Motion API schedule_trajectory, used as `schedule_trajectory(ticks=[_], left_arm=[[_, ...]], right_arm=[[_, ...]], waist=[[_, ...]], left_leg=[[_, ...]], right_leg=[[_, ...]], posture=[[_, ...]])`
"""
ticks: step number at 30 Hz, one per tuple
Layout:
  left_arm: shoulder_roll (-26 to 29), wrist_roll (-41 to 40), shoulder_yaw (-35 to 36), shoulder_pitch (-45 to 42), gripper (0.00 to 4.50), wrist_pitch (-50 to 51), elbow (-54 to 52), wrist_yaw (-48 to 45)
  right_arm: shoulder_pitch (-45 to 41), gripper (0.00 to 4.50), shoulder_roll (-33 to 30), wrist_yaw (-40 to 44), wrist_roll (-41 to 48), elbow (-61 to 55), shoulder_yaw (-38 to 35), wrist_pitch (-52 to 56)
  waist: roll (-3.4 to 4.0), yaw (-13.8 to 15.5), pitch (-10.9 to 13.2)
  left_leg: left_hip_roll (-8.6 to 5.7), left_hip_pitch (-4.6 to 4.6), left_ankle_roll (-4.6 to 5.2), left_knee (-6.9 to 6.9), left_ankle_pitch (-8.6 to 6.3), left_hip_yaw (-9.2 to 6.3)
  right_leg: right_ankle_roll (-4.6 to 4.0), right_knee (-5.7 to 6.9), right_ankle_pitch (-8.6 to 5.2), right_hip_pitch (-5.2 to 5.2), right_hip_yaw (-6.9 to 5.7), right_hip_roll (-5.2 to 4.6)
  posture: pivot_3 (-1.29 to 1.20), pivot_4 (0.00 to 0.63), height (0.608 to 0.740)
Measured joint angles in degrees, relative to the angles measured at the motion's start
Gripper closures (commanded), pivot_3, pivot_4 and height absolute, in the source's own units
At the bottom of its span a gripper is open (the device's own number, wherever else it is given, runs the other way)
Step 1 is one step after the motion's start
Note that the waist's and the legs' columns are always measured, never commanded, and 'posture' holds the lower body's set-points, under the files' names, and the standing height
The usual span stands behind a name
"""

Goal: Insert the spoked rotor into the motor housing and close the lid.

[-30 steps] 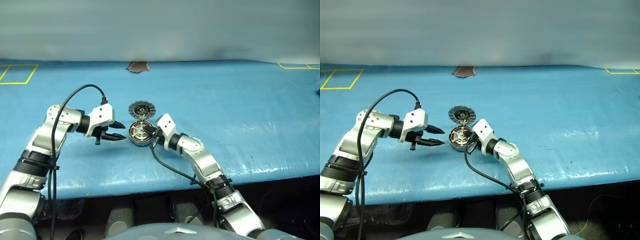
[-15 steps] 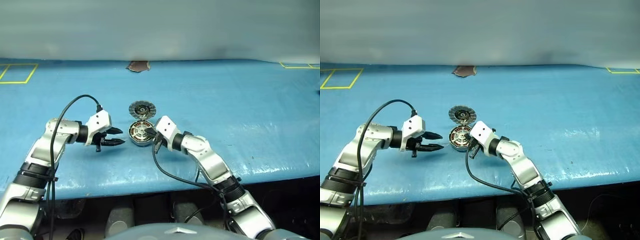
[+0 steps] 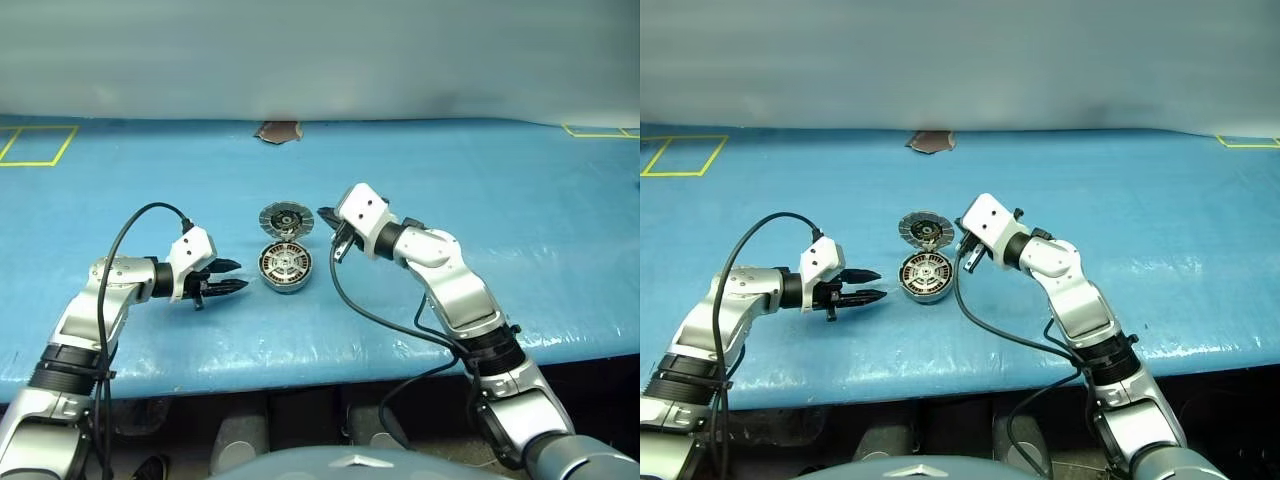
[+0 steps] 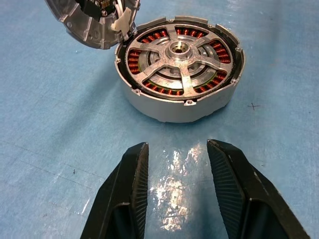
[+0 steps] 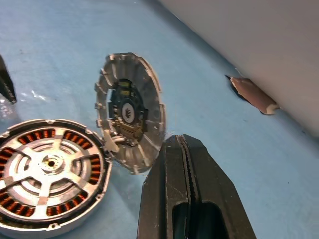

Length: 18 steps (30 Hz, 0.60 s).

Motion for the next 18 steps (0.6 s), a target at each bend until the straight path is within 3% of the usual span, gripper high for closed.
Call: schedule_trajectory(ticks=[7, 13, 18], left_arm=[[-1.1, -1.1, 0.5, 0.8, 2.49, -0.2, -1.3, 1.9], [-1.2, -2.3, 2.3, 1.3, 2.49, 0.0, -1.6, 2.7], [-0.7, -2.9, 3.0, 1.9, 2.49, -0.1, -1.6, 2.9]], right_arm=[[-13.2, 4.50, 5.2, 0.8, 4.0, 18.4, -4.5, -5.6], [-17.8, 4.50, 10.8, 6.2, 6.2, 31.7, -4.0, -9.0], [-18.3, 4.50, 12.7, 8.6, 5.9, 35.9, -2.5, -10.4]], waist=[[0.02, -0.4, 0.1], [0.03, -0.4, 0.1], [0.06, -0.4, 0.1]], left_leg=[[0.03, 0.13, 0.01, -0.21, 0.00, 0.02], [0.01, 0.09, 0.00, -0.63, 0.00, -0.01], [0.01, 0.05, 0.00, -0.74, 0.00, -0.05]], right_leg=[[-0.06, 0.00, -0.03, 0.01, 0.00, 0.05], [0.03, -0.05, 0.02, -0.14, -0.01, 0.05], [0.04, -0.04, -0.03, -0.22, -0.05, 0.05]], posture=[[0.00, 0.150, 0.740], [0.00, 0.150, 0.740], [0.00, 0.150, 0.740]])
